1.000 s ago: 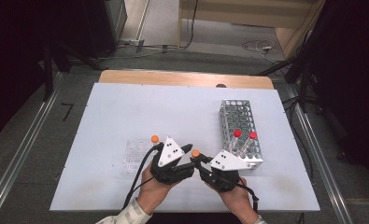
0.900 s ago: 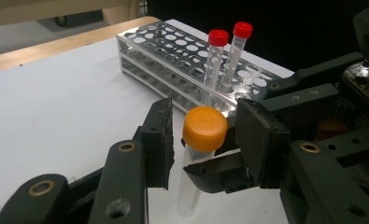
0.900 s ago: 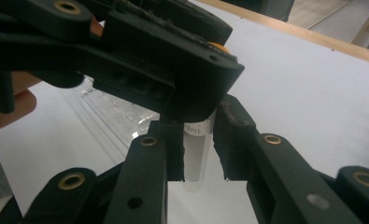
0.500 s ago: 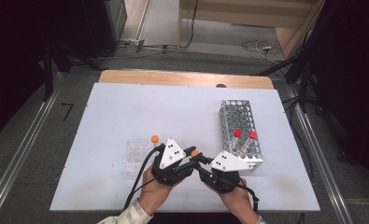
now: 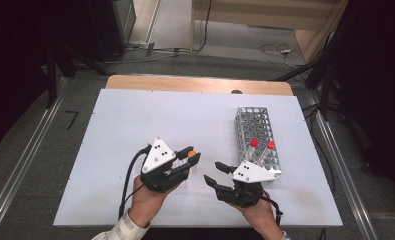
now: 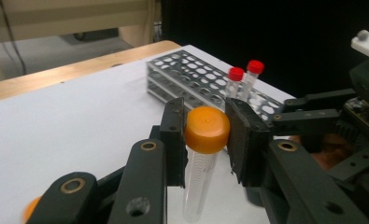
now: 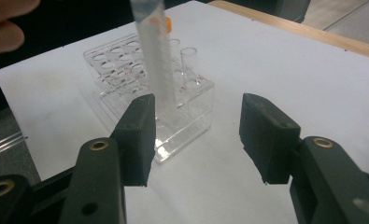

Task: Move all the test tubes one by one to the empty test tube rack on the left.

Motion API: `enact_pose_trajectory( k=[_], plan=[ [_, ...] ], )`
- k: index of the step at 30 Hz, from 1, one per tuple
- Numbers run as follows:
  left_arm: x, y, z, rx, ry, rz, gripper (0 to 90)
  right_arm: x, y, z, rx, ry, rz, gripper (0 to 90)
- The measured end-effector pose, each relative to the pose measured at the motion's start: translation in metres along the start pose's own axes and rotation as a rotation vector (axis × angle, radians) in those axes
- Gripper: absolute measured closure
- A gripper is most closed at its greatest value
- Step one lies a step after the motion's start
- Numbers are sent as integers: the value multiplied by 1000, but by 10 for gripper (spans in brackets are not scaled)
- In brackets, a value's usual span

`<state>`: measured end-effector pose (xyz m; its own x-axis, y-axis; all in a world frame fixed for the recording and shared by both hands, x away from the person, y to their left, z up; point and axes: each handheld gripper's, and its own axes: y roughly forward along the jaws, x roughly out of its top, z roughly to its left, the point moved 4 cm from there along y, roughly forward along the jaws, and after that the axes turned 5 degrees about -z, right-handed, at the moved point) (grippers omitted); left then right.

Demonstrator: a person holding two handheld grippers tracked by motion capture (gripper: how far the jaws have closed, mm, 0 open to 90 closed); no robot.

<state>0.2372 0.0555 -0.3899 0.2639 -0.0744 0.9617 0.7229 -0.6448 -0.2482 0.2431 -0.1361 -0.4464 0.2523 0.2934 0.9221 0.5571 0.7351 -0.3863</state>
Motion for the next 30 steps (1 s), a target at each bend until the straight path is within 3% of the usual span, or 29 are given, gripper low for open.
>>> enact_pose_trajectory(
  k=[10,17,24,30],
  plan=[
    [1,-30,43,130,-18,-10,703,-3,-6,-8,-19,9,0,441],
    [-2,-32,70,213,-34,-31,702,-3,-9,-12,-32,18,-4,442],
    [-14,-22,82,246,-39,-12,701,-5,-8,-13,-38,18,1,442],
    [-29,-13,82,260,-15,27,700,-6,-8,-15,-42,20,5,441]
  ],
)
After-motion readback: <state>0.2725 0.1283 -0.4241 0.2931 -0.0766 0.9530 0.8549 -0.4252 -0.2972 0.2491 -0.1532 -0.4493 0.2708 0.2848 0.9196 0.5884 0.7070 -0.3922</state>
